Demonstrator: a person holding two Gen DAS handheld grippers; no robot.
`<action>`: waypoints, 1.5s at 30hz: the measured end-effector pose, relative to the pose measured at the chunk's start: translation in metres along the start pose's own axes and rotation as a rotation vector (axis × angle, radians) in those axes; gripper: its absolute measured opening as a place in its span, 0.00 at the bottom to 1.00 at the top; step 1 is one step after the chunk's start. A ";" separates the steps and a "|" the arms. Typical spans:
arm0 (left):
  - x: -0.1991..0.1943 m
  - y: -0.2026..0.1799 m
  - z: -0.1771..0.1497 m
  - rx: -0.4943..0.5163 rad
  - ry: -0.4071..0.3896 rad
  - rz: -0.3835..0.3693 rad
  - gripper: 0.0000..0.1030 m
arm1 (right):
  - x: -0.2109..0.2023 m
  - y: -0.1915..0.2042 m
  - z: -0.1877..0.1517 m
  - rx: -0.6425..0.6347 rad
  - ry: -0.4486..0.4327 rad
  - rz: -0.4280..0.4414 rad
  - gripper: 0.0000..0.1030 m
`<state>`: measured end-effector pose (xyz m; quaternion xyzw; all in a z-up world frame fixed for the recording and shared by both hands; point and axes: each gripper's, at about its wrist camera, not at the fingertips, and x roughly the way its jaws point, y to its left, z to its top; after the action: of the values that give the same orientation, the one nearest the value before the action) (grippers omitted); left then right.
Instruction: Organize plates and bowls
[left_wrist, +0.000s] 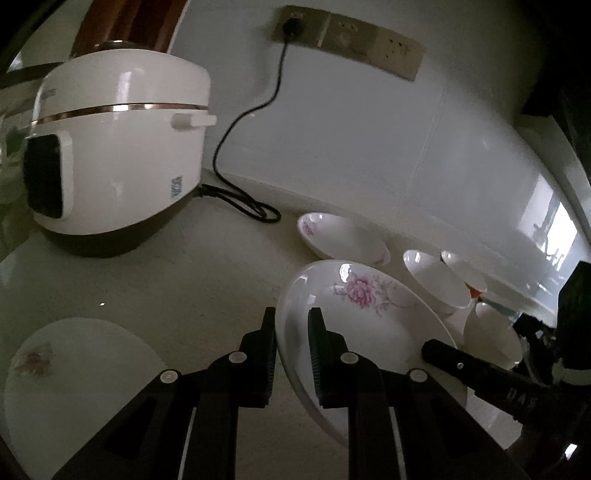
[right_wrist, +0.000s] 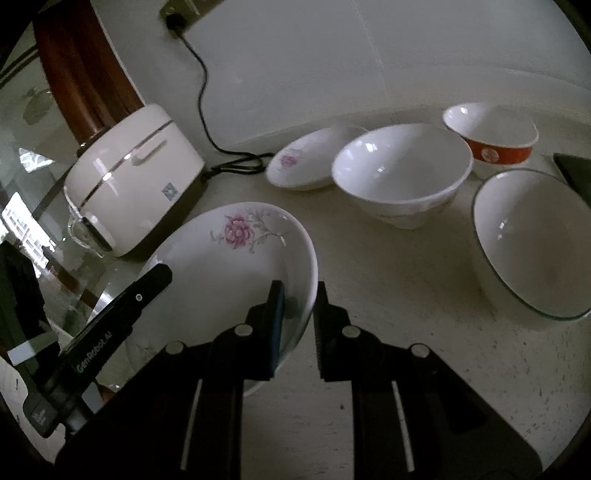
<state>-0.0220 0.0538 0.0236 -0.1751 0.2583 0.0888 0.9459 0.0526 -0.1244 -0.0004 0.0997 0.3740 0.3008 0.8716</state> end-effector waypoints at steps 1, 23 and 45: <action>-0.003 0.003 0.000 -0.007 -0.006 0.001 0.17 | -0.002 0.002 -0.001 -0.011 -0.005 0.005 0.18; -0.066 0.041 -0.003 -0.093 -0.209 0.023 0.17 | 0.000 0.052 -0.016 -0.093 -0.003 0.146 0.19; -0.092 0.123 -0.012 -0.269 -0.267 0.095 0.30 | 0.036 0.144 -0.020 -0.278 0.067 0.222 0.19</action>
<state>-0.1380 0.1560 0.0265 -0.2742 0.1244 0.1895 0.9346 -0.0068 0.0108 0.0217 0.0088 0.3442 0.4472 0.8255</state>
